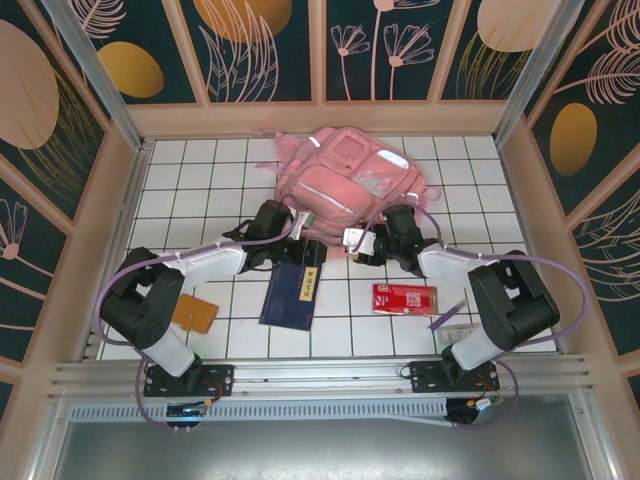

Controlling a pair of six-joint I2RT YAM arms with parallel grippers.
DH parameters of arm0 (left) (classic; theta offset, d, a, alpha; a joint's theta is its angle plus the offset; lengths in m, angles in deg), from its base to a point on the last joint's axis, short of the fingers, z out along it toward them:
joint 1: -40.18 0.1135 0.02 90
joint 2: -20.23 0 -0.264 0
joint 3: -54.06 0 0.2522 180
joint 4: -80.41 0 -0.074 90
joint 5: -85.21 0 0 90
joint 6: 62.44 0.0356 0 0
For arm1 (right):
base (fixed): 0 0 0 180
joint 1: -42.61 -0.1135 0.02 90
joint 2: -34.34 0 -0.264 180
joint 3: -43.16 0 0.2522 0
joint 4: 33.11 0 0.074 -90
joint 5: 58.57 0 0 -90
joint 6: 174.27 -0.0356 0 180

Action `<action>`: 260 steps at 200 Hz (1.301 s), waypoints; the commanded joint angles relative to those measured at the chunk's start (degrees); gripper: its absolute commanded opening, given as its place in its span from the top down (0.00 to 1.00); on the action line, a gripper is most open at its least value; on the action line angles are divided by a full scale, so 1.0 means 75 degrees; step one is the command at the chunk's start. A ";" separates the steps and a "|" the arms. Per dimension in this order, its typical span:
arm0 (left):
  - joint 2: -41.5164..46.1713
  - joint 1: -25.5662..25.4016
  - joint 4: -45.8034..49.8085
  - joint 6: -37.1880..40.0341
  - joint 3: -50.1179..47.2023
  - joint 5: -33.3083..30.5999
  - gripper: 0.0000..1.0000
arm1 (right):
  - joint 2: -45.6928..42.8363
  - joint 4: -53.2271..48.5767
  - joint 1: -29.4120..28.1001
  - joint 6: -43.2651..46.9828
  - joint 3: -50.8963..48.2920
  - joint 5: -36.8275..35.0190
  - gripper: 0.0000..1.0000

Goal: Pack the student bag

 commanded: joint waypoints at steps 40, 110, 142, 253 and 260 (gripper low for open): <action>0.0023 -0.0038 0.0102 -0.0252 0.0271 0.0181 0.48 | 0.0036 -0.1109 0.0372 0.0382 0.0739 0.1198 0.47; -0.0566 -0.0222 0.0493 -0.0338 0.1049 0.0220 0.48 | 0.0625 -0.1040 0.0431 -0.0087 0.1118 0.1664 1.00; -0.0511 -0.0215 0.0979 -0.0748 0.1274 -0.0271 0.46 | 0.0319 -0.1071 0.0515 -0.0787 0.1392 0.2886 1.00; -0.0593 -0.0230 0.1744 -0.1030 0.1237 -0.2426 0.56 | 0.0240 0.0719 0.0192 -0.2689 0.0992 0.3897 1.00; -0.0600 -0.0226 0.1561 -0.0884 0.1218 -0.2327 0.60 | 0.0228 0.0616 0.0192 -0.2534 0.0953 0.3783 1.00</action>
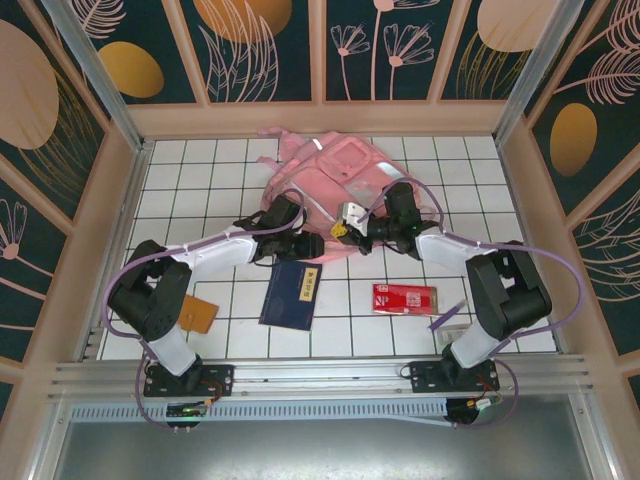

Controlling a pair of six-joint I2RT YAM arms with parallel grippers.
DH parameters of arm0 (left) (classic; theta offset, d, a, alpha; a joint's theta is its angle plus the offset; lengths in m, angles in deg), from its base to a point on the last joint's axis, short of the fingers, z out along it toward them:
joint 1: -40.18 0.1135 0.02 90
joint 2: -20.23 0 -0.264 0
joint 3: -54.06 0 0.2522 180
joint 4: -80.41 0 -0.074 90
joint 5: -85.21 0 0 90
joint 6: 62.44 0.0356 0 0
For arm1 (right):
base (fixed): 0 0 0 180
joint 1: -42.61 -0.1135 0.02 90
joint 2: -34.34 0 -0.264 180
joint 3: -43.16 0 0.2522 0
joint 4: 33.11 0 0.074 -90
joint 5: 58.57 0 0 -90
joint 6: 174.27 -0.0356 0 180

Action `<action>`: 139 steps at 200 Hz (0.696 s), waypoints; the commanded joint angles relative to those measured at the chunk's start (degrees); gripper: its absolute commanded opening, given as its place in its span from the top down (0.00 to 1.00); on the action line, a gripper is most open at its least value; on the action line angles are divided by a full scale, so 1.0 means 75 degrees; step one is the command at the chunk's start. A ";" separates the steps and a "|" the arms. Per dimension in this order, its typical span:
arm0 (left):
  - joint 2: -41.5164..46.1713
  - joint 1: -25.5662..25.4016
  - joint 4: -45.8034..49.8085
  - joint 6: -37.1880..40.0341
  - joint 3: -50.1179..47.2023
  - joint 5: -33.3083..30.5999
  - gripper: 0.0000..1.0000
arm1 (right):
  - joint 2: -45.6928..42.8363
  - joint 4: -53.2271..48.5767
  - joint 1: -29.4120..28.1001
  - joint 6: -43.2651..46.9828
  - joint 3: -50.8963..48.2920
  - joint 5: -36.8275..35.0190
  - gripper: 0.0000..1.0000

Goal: Pack the student bag

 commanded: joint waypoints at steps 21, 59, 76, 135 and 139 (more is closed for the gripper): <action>-0.0383 0.0018 -0.0395 0.0806 0.0002 -0.0213 0.80 | -0.0284 -0.0328 -0.0063 0.0630 -0.0159 -0.0349 1.00; -0.0168 0.0018 -0.0571 0.1785 -0.0310 -0.0229 0.94 | -0.0071 -0.1600 -0.0097 0.1515 0.0174 -0.1298 0.49; 0.0069 0.0010 -0.0895 0.2023 -0.0618 0.0074 0.98 | 0.0252 -0.1607 -0.0317 0.1510 0.0329 -0.1330 0.47; 0.0595 0.0021 -0.1244 0.2342 -0.1105 0.0567 0.84 | 0.1313 -0.1024 -0.0661 0.1460 0.0564 -0.1993 0.58; 0.0669 0.0024 -0.1273 0.2359 -0.1150 0.0579 0.80 | 0.1316 -0.1010 -0.0658 0.1472 0.0567 -0.2018 0.64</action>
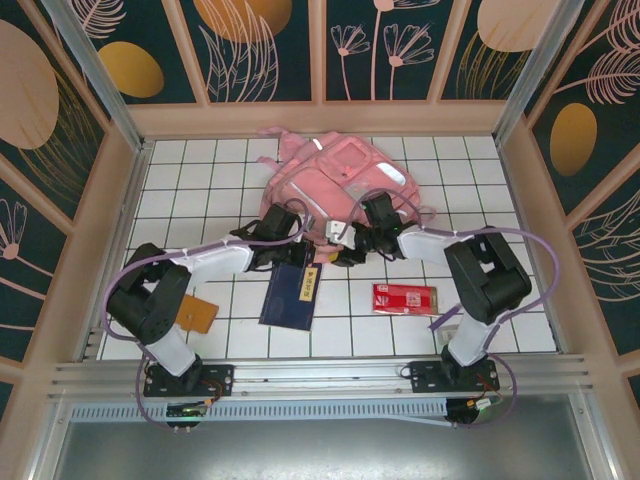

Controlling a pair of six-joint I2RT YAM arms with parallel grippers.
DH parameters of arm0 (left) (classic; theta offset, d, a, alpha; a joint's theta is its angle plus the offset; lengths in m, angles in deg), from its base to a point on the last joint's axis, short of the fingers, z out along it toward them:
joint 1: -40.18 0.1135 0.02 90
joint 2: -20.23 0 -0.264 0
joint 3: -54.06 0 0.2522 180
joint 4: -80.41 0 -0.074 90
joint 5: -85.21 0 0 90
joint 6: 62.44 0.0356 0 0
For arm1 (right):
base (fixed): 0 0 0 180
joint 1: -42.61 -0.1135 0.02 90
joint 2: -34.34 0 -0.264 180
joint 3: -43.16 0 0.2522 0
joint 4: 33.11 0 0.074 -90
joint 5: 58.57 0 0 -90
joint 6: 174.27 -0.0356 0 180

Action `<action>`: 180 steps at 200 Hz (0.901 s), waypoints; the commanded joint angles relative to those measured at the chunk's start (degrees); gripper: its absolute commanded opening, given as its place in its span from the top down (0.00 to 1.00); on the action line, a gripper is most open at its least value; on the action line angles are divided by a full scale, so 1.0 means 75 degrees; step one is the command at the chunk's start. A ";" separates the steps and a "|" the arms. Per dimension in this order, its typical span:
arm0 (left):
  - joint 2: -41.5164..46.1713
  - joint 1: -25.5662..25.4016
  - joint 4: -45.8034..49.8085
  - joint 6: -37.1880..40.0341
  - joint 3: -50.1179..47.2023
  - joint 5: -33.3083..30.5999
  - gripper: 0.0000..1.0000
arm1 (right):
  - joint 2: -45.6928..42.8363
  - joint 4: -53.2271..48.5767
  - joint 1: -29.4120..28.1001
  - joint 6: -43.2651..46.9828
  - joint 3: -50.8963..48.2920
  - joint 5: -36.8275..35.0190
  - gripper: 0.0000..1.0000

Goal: Pack the student bag

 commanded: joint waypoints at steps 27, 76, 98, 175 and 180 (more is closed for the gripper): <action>0.0841 0.0020 -0.0612 0.0504 -0.0567 0.0640 0.60 | -0.0032 0.0206 0.0055 -0.0024 0.0196 -0.0021 1.00; 0.0489 0.0025 -0.0503 0.0430 -0.0243 0.0280 0.51 | -0.0330 0.0013 0.0176 -0.0484 0.0526 0.1139 1.00; 0.0150 0.0025 -0.0403 0.0339 -0.0075 0.0121 0.51 | -0.0350 0.0161 0.0176 -0.0630 0.0508 0.1301 1.00; -0.0427 0.0027 0.0161 0.0186 0.0234 -0.1775 0.90 | -0.0460 0.0235 0.0226 -0.0734 0.0337 0.1382 1.00; -0.0198 0.0040 0.0192 0.0218 0.0224 -0.1893 0.95 | -0.0486 0.0201 0.0255 -0.0694 0.0319 0.1346 1.00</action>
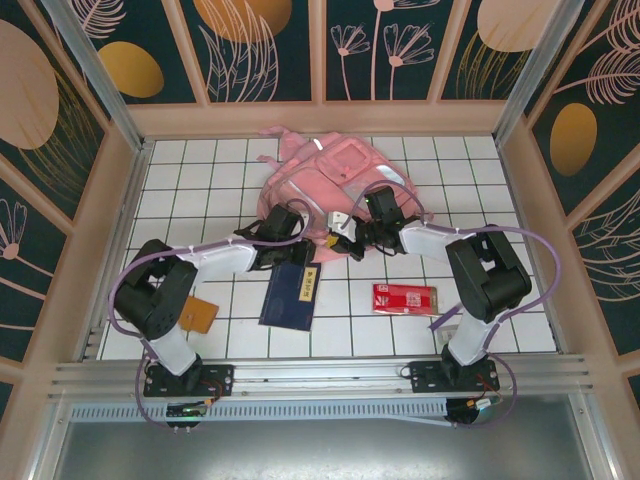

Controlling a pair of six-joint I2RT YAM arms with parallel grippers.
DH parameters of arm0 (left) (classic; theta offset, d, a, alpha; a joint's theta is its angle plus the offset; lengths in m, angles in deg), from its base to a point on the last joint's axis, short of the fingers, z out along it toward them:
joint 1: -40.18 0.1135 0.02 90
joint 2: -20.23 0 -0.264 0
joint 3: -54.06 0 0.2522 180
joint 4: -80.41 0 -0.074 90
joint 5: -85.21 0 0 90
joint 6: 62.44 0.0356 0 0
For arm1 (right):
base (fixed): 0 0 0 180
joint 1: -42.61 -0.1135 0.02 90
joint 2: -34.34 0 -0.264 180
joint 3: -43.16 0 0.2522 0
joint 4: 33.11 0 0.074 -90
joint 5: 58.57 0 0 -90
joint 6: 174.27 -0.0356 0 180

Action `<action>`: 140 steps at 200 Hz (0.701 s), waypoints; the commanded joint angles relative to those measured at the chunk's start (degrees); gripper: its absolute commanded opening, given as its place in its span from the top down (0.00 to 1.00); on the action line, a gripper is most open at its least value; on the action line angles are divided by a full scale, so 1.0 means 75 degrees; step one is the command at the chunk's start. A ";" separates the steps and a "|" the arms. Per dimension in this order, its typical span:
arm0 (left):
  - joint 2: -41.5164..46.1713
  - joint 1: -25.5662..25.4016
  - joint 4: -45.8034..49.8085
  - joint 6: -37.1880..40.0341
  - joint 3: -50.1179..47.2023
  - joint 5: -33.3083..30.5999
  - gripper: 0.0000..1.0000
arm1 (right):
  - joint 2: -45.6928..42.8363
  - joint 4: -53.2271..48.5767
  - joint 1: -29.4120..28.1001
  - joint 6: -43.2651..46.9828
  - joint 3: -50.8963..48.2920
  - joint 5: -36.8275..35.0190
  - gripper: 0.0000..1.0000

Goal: Pack the student bag

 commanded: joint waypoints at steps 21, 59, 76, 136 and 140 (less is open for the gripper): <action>0.0471 0.0066 0.0436 0.0377 0.0023 -0.1028 1.00 | -0.0556 -0.0058 0.0153 0.0274 -0.0052 0.0262 1.00; 0.1272 0.0406 0.0583 0.0895 -0.0244 -0.0478 1.00 | -0.0832 -0.0471 0.0391 0.0794 -0.0260 -0.0111 1.00; 0.1651 0.0838 0.0439 0.1171 -0.0492 -0.0055 1.00 | -0.0980 -0.0637 0.0592 0.1036 -0.0446 -0.0408 1.00; 0.2216 0.1181 0.0045 0.3590 -0.0986 0.1051 1.00 | -0.1643 -0.0300 0.1023 0.0915 -0.1199 -0.0515 0.84; 0.2204 0.1181 0.0023 0.3675 -0.0990 0.1235 1.00 | -0.1676 -0.0223 0.0986 0.0825 -0.1214 -0.0519 0.75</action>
